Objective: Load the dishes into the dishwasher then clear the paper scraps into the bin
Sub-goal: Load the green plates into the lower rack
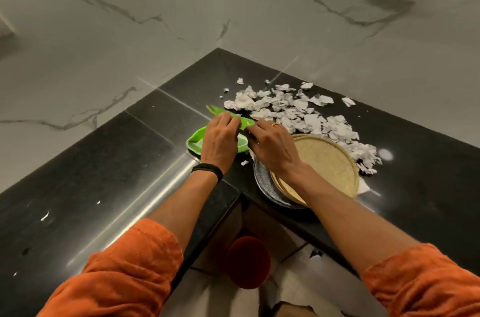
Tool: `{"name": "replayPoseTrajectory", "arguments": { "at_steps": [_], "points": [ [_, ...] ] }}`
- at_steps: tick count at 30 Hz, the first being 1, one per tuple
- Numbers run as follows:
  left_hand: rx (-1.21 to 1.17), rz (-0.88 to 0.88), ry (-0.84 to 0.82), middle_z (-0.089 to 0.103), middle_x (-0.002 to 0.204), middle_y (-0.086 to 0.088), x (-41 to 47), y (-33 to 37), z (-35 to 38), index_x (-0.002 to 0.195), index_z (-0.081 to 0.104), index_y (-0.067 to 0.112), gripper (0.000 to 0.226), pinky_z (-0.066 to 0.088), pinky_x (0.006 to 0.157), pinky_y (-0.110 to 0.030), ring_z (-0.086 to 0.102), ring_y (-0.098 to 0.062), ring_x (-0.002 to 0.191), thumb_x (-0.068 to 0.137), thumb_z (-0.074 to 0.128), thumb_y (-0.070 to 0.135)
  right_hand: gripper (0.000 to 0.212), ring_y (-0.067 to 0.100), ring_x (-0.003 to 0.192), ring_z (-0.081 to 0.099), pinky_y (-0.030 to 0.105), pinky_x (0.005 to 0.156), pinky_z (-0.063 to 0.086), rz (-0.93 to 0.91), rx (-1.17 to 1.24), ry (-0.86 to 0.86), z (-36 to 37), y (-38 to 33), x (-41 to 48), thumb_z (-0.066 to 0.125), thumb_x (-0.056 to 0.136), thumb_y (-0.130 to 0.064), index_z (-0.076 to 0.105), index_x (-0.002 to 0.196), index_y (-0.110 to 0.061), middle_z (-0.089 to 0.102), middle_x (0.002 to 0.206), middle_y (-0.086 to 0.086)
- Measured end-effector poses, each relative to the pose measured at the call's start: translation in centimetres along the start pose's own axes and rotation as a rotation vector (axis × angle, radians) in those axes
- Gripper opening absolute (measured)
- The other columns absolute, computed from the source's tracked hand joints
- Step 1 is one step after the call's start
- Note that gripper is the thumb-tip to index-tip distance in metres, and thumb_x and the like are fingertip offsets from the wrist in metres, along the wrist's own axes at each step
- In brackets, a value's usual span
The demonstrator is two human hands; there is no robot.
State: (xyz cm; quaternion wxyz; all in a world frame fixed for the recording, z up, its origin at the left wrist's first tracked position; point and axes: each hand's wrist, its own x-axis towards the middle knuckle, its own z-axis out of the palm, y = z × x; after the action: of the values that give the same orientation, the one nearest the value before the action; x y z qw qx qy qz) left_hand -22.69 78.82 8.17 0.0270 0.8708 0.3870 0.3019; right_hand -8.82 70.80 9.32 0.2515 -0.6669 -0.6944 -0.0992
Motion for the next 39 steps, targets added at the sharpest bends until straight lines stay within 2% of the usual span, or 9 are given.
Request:
{"name": "replayPoseTrajectory", "arguments": {
  "at_steps": [8, 13, 19, 22, 26, 30, 35, 37, 39],
  "points": [
    [-0.204, 0.334, -0.046, 0.061, 0.102, -0.009, -2.6, 5.9, -2.4, 0.098, 0.062, 0.011, 0.017, 0.048, 0.08, -0.042, 0.055, -0.031, 0.098, 0.084, 0.068, 0.002, 0.03, 0.031, 0.082, 0.067, 0.041, 0.068, 0.056, 0.352, -0.121, 0.115, -7.0, -3.0, -9.6, 0.077, 0.083, -0.024, 0.07, 0.111, -0.014, 0.069, 0.103, 0.006],
    [-0.285, 0.49, -0.116, 0.062, 0.106, -0.008, -6.8, 10.8, -2.6, 0.102, 0.062, 0.012, 0.019, 0.048, 0.083, -0.045, 0.057, -0.033, 0.099, 0.085, 0.069, 0.007, 0.018, 0.026, 0.084, 0.063, 0.039, 0.069, 0.052, 0.494, -0.271, 0.133, -10.5, -5.2, -17.3, 0.071, 0.088, -0.021, 0.069, 0.106, -0.016, 0.068, 0.099, 0.003],
    [-0.489, 0.735, -0.201, 0.061, 0.115, -0.007, -12.2, 19.9, -3.4, 0.109, 0.061, 0.014, 0.023, 0.047, 0.084, -0.042, 0.054, -0.029, 0.109, 0.087, 0.066, 0.008, 0.02, 0.017, 0.083, 0.06, 0.035, 0.071, 0.055, 0.757, -0.319, 0.184, -15.9, -7.1, -27.7, 0.068, 0.09, -0.028, 0.065, 0.106, -0.017, 0.063, 0.097, 0.0],
    [-0.585, 0.823, -0.27, 0.06, 0.113, -0.004, -15.0, 24.7, -3.3, 0.107, 0.059, 0.015, 0.025, 0.048, 0.088, -0.042, 0.053, -0.028, 0.112, 0.085, 0.068, 0.005, 0.019, 0.018, 0.082, 0.06, 0.03, 0.065, 0.052, 0.88, -0.345, 0.212, -18.9, -8.0, -32.6, 0.067, 0.086, -0.031, 0.064, 0.098, -0.017, 0.062, 0.093, -0.001],
    [-0.679, 0.91, -0.361, 0.06, 0.111, -0.001, -19.1, 30.7, -3.0, 0.107, 0.061, 0.016, 0.026, 0.046, 0.092, -0.042, 0.051, -0.025, 0.111, 0.085, 0.066, 0.003, 0.026, 0.02, 0.081, 0.06, 0.034, 0.059, 0.05, 1.023, -0.418, 0.227, -21.9, -9.3, -38.8, 0.058, 0.082, -0.042, 0.06, 0.093, -0.019, 0.061, 0.091, -0.004],
    [-0.69, 1.042, -0.457, 0.062, 0.111, -0.002, -23.4, 36.8, -2.6, 0.109, 0.062, 0.015, 0.026, 0.046, 0.094, -0.046, 0.052, -0.026, 0.11, 0.085, 0.066, 0.006, 0.04, 0.024, 0.094, 0.062, 0.04, 0.074, 0.054, 1.174, -0.508, 0.217, -24.3, -10.6, -46.0, 0.066, 0.081, -0.047, 0.064, 0.111, -0.02, 0.067, 0.103, 0.0],
    [-0.678, 1.194, -0.526, 0.063, 0.109, 0.0, -29.9, 44.6, -3.0, 0.107, 0.061, 0.019, 0.026, 0.044, 0.092, -0.044, 0.054, -0.026, 0.11, 0.085, 0.069, 0.008, 0.062, 0.026, 0.112, 0.062, 0.04, 0.087, 0.053, 1.369, -0.478, 0.094, -27.2, -11.9, -54.9, 0.066, 0.085, -0.053, 0.052, 0.139, -0.025, 0.065, 0.128, 0.0],
    [-0.645, 1.26, -0.56, 0.064, 0.108, -0.003, -32.6, 47.5, -2.8, 0.107, 0.063, 0.017, 0.027, 0.046, 0.089, -0.046, 0.056, -0.029, 0.108, 0.083, 0.07, 0.008, 0.056, 0.025, 0.109, 0.064, 0.039, 0.082, 0.053, 1.436, -0.438, 0.08, -28.0, -12.5, -58.5, 0.065, 0.09, -0.045, 0.051, 0.14, -0.026, 0.065, 0.128, 0.0],
    [-0.595, 1.318, -0.594, 0.064, 0.109, -0.004, -35.0, 49.9, -2.1, 0.109, 0.064, 0.017, 0.027, 0.047, 0.087, -0.046, 0.056, -0.03, 0.108, 0.083, 0.071, 0.009, 0.038, 0.026, 0.104, 0.065, 0.036, 0.072, 0.049, 1.508, -0.403, 0.048, -28.4, -12.8, -61.9, 0.059, 0.096, -0.038, 0.055, 0.131, -0.024, 0.068, 0.117, 0.002]
  ]
}}
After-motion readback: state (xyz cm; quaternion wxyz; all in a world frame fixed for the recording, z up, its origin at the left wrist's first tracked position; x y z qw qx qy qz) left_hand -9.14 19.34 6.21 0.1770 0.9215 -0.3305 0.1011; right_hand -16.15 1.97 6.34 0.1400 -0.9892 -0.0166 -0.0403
